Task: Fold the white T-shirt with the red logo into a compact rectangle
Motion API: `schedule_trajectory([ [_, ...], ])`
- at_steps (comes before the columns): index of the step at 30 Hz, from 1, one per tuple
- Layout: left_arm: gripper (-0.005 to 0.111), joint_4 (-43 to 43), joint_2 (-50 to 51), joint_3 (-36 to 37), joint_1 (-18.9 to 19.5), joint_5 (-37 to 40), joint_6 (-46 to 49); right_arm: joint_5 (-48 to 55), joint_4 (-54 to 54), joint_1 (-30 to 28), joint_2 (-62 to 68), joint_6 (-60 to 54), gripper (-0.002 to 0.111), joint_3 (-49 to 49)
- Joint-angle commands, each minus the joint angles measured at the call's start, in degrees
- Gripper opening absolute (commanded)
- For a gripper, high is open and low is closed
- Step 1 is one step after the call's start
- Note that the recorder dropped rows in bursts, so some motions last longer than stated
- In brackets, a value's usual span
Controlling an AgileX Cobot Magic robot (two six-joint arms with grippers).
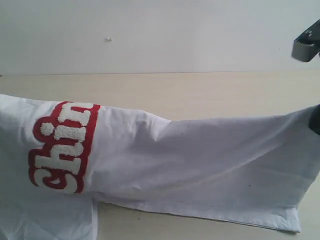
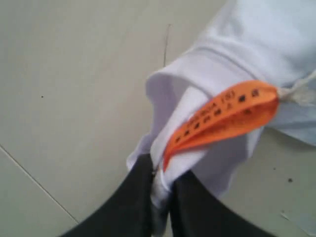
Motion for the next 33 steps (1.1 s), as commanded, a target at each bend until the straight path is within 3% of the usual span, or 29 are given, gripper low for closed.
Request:
schedule_trajectory([
  [1, 0.0, 1.24, 11.86, -0.67, 2.24, -14.29, 1.53, -11.62, -6.27, -0.07, 13.92, -1.84, 0.0, -4.36],
  [4, 0.0, 1.97, 19.27, -0.67, 3.92, -25.41, 5.41, -22.41, -10.91, -0.07, 22.36, -5.41, 0.0, -6.47],
  [6, 0.0, 2.28, 24.36, -0.67, 5.23, -34.46, 5.18, -37.36, -13.02, -0.07, 26.51, -5.43, 0.0, -6.47],
  [10, 0.0, 3.51, 30.0, -0.67, 5.77, -41.26, 5.18, -49.82, -13.02, -0.07, 29.74, -5.43, 0.0, -6.47],
  [15, 0.0, 3.89, 33.28, -0.67, 5.77, -45.86, 5.68, -50.47, -13.02, -0.07, 31.79, -9.1, 0.002, -6.47],
  [18, 0.0, 4.25, 34.24, -0.67, 5.77, -46.86, 5.96, -50.75, -13.57, -0.07, 33.1, -9.35, 0.014, -6.47],
  [20, 0.004, 4.25, 34.46, -0.67, 5.77, -47.72, 6.27, -51.41, -14.67, -0.07, 33.88, -9.35, 0.03, -6.47],
  [23, 0.021, 4.25, 34.39, -0.67, 5.92, -49.33, 6.69, -54.21, -14.67, -0.07, 34.44, -9.11, 0.058, -6.47],
  [25, 0.04, 4.25, 34.39, -0.67, 6.3, -50.13, 6.69, -56.17, -14.67, -0.07, 34.44, -8.97, 0.068, -6.47],
  [28, 0.078, 4.15, 34.48, -0.67, 6.8, -51.76, 6.18, -57.91, -14.41, -0.07, 34.32, -8.87, 0.072, -6.47],
  [31, 0.106, 4.01, 34.48, -0.67, 7.21, -53.7, 3.11, -58.2, -14.28, -0.07, 34.32, -8.87, 0.072, -6.47],
  [33, 0.105, 4.01, 34.48, -0.67, 7.48, -53.7, 2.99, -58.2, -14.14, -0.07, 34.32, -8.04, 0.072, -6.47],
])
